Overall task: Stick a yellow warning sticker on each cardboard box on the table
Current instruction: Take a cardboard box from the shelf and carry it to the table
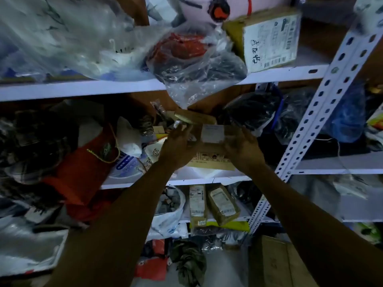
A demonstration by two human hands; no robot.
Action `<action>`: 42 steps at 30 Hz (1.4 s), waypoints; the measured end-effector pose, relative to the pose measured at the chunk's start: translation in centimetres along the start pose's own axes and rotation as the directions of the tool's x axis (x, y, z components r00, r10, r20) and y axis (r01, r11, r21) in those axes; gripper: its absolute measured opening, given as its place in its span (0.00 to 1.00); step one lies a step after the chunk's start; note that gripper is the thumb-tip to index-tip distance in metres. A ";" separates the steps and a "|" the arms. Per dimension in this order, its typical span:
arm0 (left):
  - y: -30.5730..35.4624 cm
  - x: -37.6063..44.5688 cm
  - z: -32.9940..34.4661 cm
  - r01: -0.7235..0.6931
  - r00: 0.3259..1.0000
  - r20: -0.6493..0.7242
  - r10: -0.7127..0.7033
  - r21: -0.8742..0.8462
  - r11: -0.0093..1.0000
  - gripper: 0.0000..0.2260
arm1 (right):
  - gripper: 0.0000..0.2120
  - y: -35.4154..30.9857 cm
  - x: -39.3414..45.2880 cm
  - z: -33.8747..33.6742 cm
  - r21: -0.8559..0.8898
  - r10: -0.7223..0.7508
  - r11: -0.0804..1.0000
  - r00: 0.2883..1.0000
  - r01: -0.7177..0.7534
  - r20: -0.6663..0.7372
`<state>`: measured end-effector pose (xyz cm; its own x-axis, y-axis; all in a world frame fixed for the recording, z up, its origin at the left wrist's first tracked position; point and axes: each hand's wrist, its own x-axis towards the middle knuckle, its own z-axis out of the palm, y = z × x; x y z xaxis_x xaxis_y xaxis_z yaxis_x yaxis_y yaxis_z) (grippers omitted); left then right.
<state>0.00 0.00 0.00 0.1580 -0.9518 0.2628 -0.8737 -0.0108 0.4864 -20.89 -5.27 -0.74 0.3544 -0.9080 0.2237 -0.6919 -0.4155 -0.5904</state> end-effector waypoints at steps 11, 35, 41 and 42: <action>-2.0 2.2 4.8 0.287 0.938 0.033 -0.345 -0.634 0.719 0.25 | 0.29 2.0 3.1 4.7 0.753 0.330 0.607 0.943 -0.254 0.052; 3.1 -2.6 0.6 0.132 0.909 -0.042 -0.415 -0.914 0.383 0.21 | 0.29 -2.4 -2.3 1.8 0.842 0.267 0.539 0.950 -0.006 -0.164; 3.9 -4.8 -0.4 0.145 0.948 0.004 -0.318 -0.896 0.421 0.22 | 0.26 -3.3 -5.6 0.6 0.810 0.296 0.586 0.924 0.025 -0.242; 3.9 -5.0 -0.4 0.156 0.954 0.028 -0.298 -0.896 0.415 0.22 | 0.26 -3.4 -6.2 0.5 0.799 0.308 0.601 0.917 0.021 -0.256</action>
<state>-4.04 4.88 0.95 0.3981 -0.9136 0.0824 0.0743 0.1216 0.9898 -20.41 1.76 -0.55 -0.0488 -0.9739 0.2217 0.0939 -0.2254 -0.9697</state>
